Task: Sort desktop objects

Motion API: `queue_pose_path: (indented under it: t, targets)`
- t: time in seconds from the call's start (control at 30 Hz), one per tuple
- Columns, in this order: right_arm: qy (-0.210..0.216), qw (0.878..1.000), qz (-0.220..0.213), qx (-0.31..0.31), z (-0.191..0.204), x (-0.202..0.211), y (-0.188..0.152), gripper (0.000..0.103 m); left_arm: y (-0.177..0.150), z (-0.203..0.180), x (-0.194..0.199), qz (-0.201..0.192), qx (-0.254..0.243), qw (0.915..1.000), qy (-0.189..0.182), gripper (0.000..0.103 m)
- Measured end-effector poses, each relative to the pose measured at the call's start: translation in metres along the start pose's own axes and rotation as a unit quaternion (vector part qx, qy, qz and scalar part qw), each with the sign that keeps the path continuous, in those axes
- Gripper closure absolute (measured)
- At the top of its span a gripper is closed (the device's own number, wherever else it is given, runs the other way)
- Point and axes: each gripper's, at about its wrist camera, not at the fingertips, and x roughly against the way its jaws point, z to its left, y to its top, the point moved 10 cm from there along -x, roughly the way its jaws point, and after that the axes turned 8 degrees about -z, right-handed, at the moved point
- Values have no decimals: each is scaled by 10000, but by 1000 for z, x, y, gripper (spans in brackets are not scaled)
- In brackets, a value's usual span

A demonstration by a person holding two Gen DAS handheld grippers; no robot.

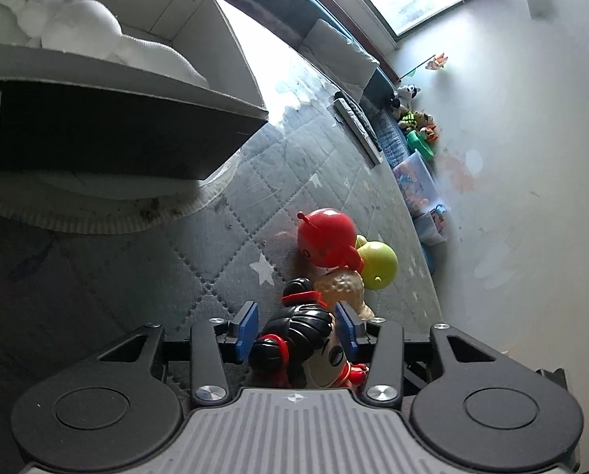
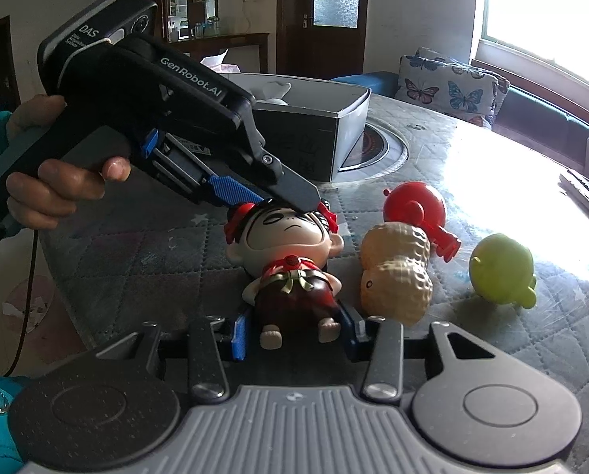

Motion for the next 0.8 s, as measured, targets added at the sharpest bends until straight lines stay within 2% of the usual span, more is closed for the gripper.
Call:
queue_pose_path:
  t: [0.1,0.17,0.33,0.5,0.6,0.8]
  targets:
    - [-2,10000,3,7,1,0,0,61,0,-1,2,-62,-63,10000,30,60]
    - [14,10000,3,13,2,-1,0,61,0,-2,4,-80,-92,9999,27,67]
    - [36,10000,-4,83,6,-1,0,61,-1,-3,9,-143,-217,9996,72,67]
    - [28,9999,-15,134,7,-1,-1,61,-1,1,9,-148,-40,9999,24,68]
    - [38,9999,-29,132,8,-1,-1,61,-1,-1,10,-186,-102,9998,40,68]
    - [92,9997,-119,189,11,1,7,61,3,2,15,-293,-62,9995,118,74]
